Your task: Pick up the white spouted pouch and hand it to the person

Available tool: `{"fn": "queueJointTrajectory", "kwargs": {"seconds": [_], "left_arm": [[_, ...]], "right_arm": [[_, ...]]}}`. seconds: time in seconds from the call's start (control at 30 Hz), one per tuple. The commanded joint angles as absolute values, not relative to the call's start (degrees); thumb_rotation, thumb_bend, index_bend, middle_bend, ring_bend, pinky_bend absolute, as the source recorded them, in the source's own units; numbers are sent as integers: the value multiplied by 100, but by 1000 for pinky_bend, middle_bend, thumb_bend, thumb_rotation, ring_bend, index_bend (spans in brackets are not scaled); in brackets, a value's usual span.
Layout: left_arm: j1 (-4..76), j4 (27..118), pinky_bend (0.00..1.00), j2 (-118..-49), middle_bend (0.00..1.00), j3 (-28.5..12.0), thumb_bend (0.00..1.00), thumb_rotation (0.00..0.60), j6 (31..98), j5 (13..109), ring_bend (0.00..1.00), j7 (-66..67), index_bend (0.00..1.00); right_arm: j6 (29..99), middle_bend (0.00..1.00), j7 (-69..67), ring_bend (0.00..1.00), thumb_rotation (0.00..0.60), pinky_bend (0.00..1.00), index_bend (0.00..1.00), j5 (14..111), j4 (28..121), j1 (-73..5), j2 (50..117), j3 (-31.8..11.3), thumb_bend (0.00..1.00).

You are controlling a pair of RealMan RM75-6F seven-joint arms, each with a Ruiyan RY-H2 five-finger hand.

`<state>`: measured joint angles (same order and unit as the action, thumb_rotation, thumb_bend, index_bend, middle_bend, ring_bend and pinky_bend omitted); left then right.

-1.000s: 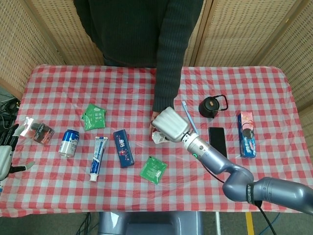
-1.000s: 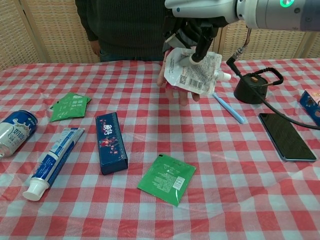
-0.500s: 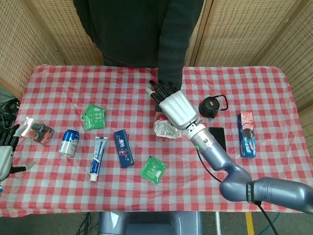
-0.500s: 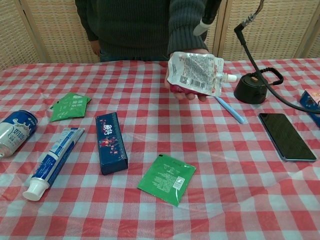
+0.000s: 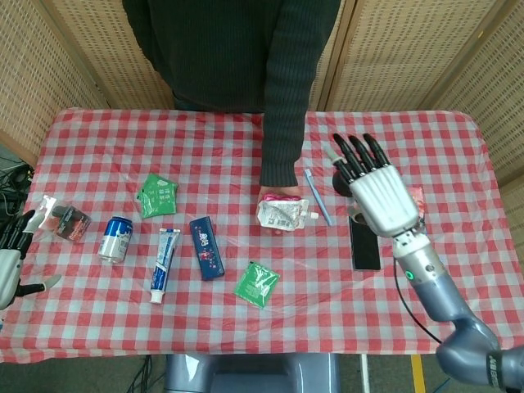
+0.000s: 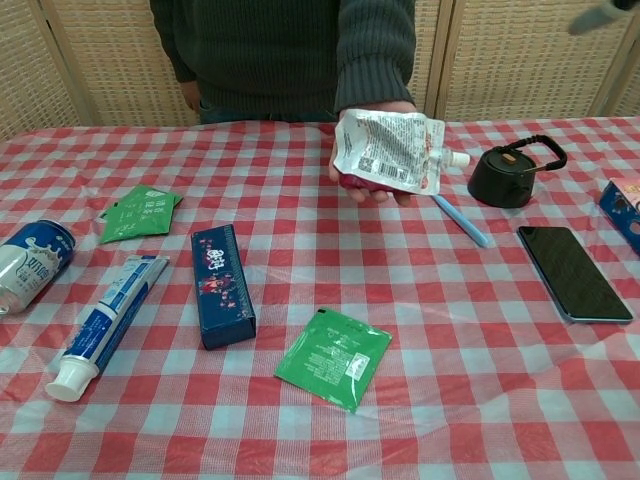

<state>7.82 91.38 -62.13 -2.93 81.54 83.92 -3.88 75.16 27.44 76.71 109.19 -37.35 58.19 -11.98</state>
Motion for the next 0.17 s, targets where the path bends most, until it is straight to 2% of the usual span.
{"fn": "queueJointTrajectory", "kwargs": {"seconds": [0.03, 0.17], "left_arm": [[727, 9186, 0, -6173, 0, -248, 0, 600, 8265, 8506, 0, -433, 0], [671, 9246, 0, -6135, 0, -199, 0, 600, 8407, 8663, 0, -440, 0]], "right_arm": [[8408, 3, 1878, 17, 600, 15, 31, 8317, 10533, -2721, 6019, -495, 0], [8571, 0, 1618, 0, 600, 0, 0, 8292, 10434, -2265, 6171, -198, 0]]}}
